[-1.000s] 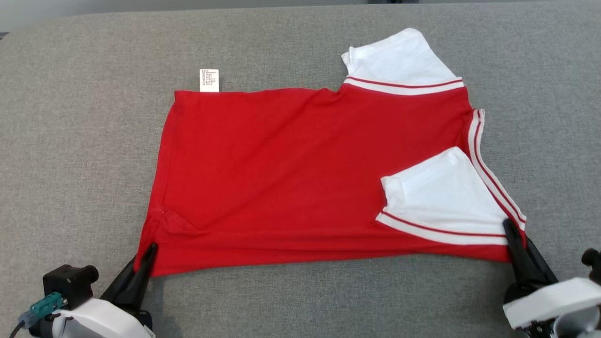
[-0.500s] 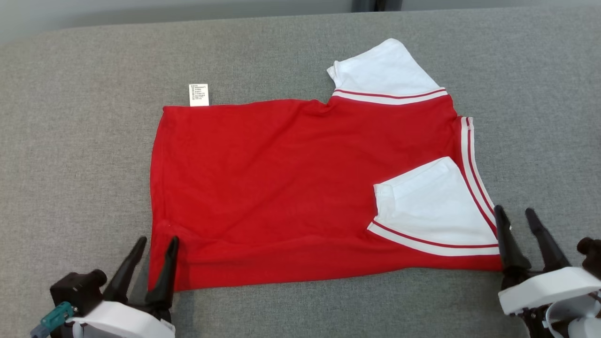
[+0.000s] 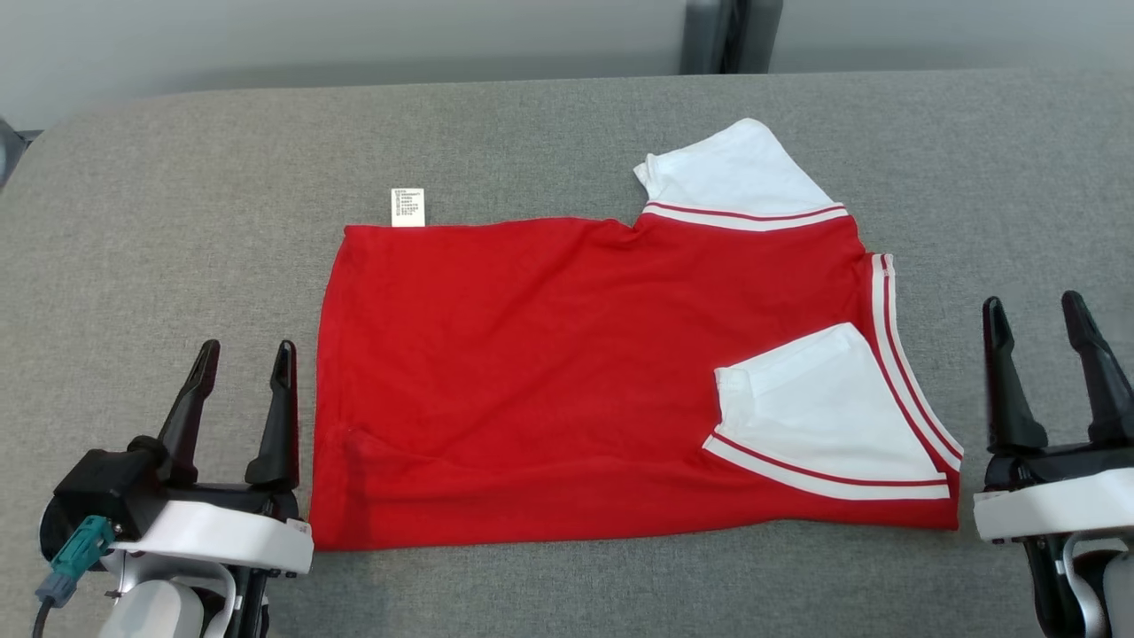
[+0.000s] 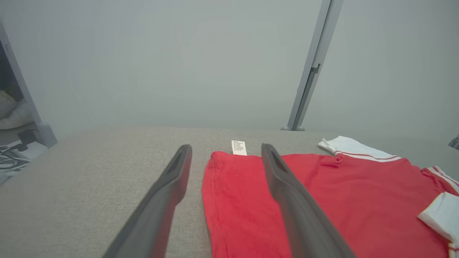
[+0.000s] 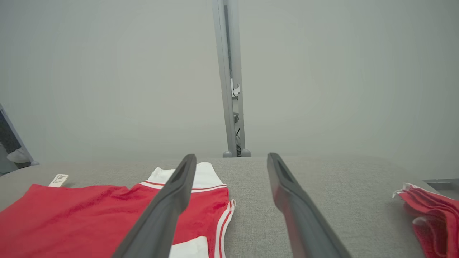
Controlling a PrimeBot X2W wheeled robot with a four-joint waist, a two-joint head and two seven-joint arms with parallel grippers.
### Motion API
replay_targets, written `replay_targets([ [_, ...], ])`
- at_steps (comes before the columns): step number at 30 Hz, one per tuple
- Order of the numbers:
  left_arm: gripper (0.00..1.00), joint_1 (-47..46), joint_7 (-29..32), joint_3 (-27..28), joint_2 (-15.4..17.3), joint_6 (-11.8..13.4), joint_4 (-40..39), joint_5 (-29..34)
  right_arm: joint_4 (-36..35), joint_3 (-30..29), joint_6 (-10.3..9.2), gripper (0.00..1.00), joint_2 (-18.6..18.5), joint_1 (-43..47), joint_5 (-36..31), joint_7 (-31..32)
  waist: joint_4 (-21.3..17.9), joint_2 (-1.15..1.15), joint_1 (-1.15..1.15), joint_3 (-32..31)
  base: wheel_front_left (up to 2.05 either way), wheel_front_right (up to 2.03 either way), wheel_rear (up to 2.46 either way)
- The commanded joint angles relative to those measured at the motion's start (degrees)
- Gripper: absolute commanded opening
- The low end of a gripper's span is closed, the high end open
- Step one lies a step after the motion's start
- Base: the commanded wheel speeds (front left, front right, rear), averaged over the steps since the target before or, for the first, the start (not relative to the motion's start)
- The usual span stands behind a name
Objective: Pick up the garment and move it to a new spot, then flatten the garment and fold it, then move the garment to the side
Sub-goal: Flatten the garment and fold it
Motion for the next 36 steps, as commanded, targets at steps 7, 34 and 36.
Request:
replay_targets([
  [7, 1.00, -1.1, -0.3, 0.1, 0.0, 0.2, 0.6, 0.8, -1.8, -0.3, -0.02, 1.00, 1.1, 2.0, 0.3, 1.9, 0.3, 0.00, 0.00, -0.3, 0.00, 0.00, 0.00],
  [34, 1.00, -37.8, 21.6, -3.7, 4.0, -10.8, 37.0, -9.9, 0.1, 4.8, -0.02, 1.00, 2.4, -4.1, 2.5, 0.5, -6.3, 0.00, 0.00, 13.9, 0.00, 0.00, 0.00],
  [36, 1.00, -38.5, 22.3, -4.7, 3.8, -11.0, 38.5, -11.0, 0.6, 4.7, -0.02, 1.00, 2.5, -4.5, 2.7, 0.1, -6.4, 0.00, 0.00, 14.3, 0.00, 0.00, 0.00],
])
